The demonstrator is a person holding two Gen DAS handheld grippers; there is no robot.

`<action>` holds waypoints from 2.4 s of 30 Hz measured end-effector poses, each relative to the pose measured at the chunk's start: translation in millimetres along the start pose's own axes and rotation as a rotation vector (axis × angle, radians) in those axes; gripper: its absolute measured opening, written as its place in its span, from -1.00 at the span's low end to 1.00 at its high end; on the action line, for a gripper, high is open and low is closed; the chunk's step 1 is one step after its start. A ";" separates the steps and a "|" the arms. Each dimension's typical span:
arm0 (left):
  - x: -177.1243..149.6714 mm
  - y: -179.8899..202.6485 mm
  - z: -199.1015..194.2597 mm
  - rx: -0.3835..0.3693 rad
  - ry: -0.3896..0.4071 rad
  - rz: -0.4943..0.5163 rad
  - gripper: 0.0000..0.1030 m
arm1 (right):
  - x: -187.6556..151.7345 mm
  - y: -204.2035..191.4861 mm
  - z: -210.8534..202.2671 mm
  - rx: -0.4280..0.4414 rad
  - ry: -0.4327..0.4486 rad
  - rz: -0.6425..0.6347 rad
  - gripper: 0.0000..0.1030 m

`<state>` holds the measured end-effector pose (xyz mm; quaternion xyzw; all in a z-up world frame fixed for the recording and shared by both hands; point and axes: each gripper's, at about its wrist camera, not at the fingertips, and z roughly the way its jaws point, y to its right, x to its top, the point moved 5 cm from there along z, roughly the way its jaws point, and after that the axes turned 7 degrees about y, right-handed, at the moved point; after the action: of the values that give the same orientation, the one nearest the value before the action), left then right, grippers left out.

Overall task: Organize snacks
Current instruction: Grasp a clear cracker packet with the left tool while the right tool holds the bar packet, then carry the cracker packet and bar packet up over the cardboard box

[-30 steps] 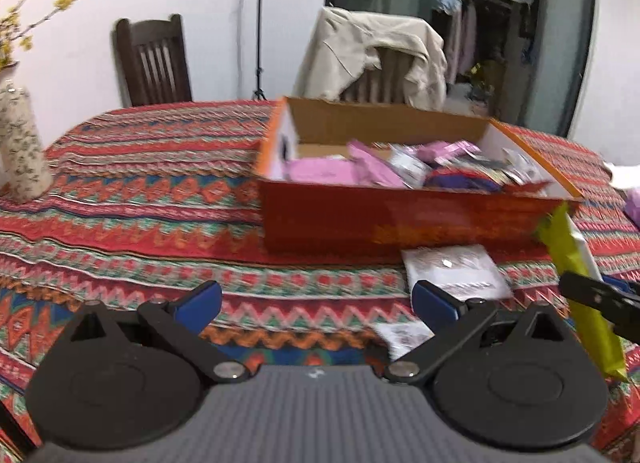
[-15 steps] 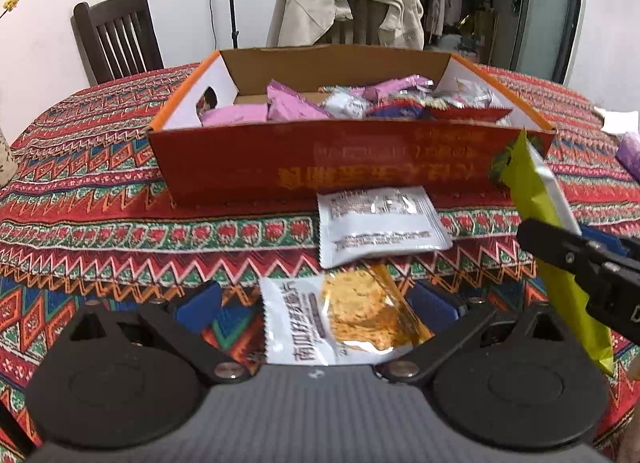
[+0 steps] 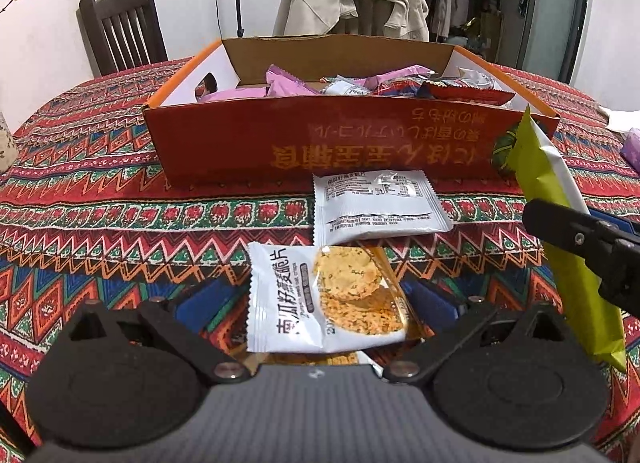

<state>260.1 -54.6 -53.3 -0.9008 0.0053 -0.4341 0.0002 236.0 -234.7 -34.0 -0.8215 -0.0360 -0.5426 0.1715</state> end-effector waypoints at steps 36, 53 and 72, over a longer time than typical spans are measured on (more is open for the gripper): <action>9.9 -30.2 -54.9 0.002 0.175 -0.062 0.37 | -13.4 -21.6 20.1 0.010 -0.113 -0.129 0.61; 26.2 -43.6 -71.6 -0.026 0.228 -0.088 0.38 | 10.0 -27.4 -9.5 -0.025 -0.026 -0.165 -0.35; 125.6 -24.2 -62.0 -0.034 0.369 -0.060 0.38 | 107.1 -23.6 16.5 -0.072 0.139 -0.174 -0.35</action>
<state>290.2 -31.4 83.7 -0.8057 -0.0142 -0.5915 -0.0287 288.5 -220.8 62.7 -0.7814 -0.0757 -0.6119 0.0963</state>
